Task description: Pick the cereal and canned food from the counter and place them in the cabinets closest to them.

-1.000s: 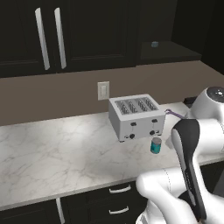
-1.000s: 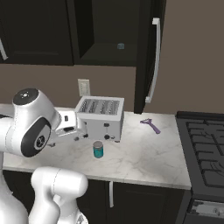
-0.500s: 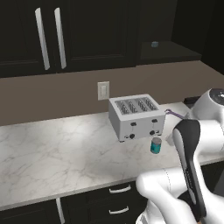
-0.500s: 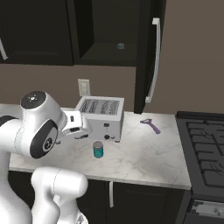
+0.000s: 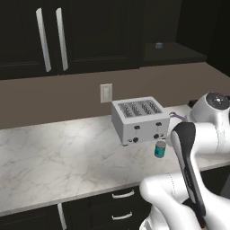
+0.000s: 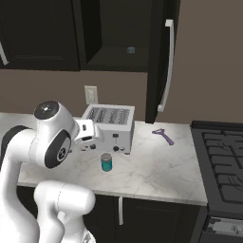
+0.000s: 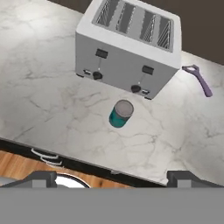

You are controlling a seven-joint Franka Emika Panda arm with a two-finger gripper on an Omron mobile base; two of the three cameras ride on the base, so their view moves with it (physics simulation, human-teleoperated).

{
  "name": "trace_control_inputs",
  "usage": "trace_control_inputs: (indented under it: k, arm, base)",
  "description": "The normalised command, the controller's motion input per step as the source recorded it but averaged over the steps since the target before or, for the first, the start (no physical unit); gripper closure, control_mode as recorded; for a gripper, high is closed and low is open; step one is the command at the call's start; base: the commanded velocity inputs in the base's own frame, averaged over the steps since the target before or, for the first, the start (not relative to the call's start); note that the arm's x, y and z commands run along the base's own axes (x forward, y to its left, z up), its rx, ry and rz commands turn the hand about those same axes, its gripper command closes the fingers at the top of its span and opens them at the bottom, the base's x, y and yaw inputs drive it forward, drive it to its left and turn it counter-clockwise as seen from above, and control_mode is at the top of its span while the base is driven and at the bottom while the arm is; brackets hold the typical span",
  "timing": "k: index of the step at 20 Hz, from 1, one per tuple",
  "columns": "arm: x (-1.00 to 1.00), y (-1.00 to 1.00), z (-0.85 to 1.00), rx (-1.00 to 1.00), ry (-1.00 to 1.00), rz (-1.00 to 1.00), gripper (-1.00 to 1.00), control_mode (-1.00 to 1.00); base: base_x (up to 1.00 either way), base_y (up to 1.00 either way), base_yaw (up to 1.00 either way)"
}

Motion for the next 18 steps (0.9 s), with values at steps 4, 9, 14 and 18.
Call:
trace_control_inputs:
  k: [4, 9, 14, 18]
  arm:
    - [0.14, 0.00, -0.29, -0.03, 0.00, 0.00, -1.00, -1.00]
    - [0.24, 0.00, -0.33, -0.01, 0.00, 0.00, -1.00, -1.00]
    - [0.25, 0.00, -0.40, 0.00, 0.00, 0.00, -1.00, -1.00]
    - [0.21, 0.00, -0.44, 0.00, 0.00, 0.00, -1.00, -1.00]
  base:
    - [0.00, 0.00, 0.00]
    - [0.00, 0.00, 0.00]
    - [0.00, 0.00, 0.00]
    - [0.00, 0.00, 0.00]
